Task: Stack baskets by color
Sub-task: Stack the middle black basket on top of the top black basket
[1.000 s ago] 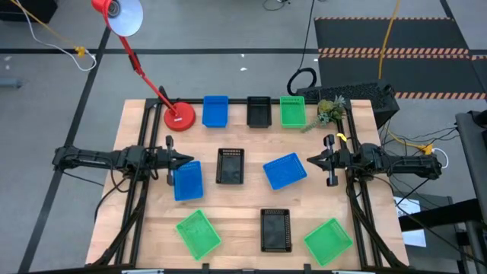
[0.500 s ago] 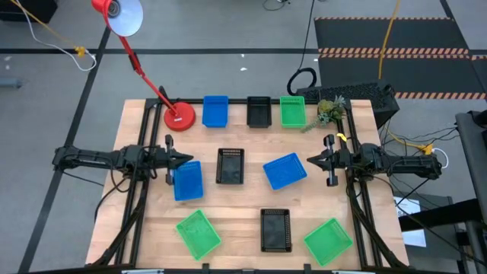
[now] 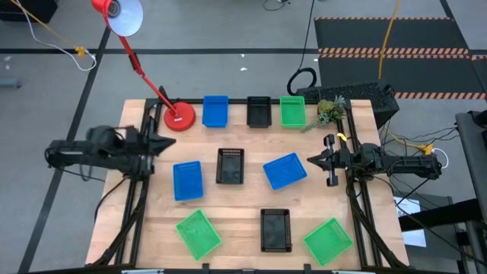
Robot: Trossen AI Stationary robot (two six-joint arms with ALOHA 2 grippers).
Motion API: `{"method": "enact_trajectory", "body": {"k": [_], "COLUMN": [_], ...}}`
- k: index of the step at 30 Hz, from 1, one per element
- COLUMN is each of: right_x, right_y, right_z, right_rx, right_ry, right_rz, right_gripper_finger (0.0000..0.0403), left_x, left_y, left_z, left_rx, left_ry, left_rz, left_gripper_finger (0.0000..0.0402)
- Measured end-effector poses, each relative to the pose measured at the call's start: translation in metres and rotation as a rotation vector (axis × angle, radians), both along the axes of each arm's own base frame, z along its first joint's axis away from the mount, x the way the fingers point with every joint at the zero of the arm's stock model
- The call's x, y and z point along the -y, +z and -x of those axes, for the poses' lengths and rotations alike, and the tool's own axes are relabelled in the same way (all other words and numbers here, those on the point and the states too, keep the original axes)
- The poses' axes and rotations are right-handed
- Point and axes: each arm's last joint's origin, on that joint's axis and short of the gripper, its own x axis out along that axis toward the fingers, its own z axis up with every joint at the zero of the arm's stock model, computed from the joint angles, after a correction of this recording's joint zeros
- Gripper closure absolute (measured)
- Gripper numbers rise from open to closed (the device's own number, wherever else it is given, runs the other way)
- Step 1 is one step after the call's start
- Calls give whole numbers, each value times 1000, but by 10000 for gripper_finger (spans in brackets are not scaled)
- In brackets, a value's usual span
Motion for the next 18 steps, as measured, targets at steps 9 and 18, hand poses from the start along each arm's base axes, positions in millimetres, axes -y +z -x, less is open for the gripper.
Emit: {"method": "enact_trajectory", "body": {"k": [9,18], "right_x": [0,0], "right_y": [0,29], "right_z": [0,5], "right_rx": [-2,44], "right_ry": [14,49], "right_rz": [-96,-282], "right_gripper_finger": [403,403], "left_x": [1,4], "left_y": [83,86], "left_z": [-4,-40], "left_rx": [-35,-132], "left_ry": [-39,-36], "left_rz": [-8,-46], "left_gripper_finger": [400,392]}}
